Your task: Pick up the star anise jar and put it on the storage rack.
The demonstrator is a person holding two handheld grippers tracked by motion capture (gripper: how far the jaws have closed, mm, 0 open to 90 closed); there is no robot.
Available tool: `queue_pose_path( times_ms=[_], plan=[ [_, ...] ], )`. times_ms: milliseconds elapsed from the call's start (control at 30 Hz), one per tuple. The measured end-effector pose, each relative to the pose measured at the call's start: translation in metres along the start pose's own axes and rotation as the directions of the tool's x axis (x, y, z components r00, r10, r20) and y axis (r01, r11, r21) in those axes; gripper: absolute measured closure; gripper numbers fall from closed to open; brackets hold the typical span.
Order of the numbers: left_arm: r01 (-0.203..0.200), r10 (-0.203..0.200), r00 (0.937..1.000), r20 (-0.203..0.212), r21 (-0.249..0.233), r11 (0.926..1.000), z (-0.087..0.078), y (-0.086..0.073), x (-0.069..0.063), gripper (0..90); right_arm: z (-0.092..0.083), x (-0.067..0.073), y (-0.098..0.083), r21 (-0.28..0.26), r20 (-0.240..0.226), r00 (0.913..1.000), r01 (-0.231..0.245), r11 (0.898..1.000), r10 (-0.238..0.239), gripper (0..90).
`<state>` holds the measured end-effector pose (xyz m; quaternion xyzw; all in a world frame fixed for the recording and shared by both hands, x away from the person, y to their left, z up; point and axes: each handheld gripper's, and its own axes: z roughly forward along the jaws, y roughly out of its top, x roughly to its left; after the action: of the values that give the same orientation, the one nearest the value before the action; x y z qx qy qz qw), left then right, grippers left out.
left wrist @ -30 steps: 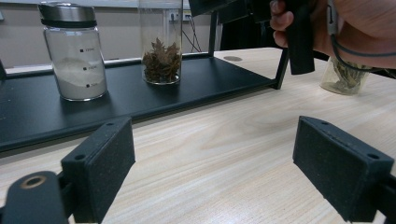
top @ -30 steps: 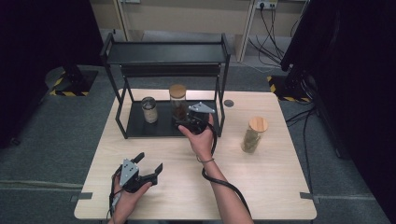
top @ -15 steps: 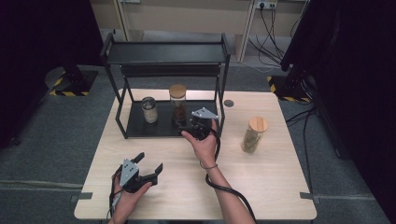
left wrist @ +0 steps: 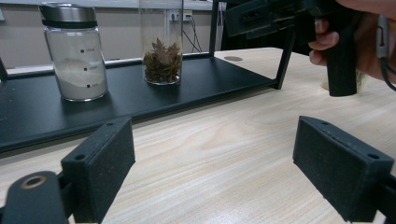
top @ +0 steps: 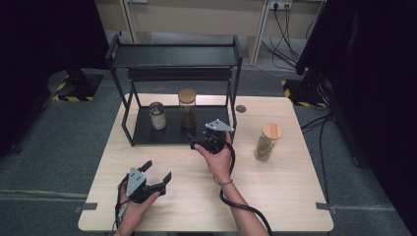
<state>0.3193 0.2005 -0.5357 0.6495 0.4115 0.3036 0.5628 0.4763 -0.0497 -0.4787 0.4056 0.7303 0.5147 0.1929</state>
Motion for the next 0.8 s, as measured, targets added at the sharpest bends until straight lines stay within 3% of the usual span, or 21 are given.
queue_pose_path(
  times_ms=[800],
  plan=[
    [0.000, 0.000, 1.0000, -0.002, -0.001, 1.0000, 0.000, 0.000, 0.000, 12.4, -0.021, 0.005, -0.016, -0.009, -0.012, 0.9998, 0.017, 1.000, -0.017, 1.9]
  ],
)
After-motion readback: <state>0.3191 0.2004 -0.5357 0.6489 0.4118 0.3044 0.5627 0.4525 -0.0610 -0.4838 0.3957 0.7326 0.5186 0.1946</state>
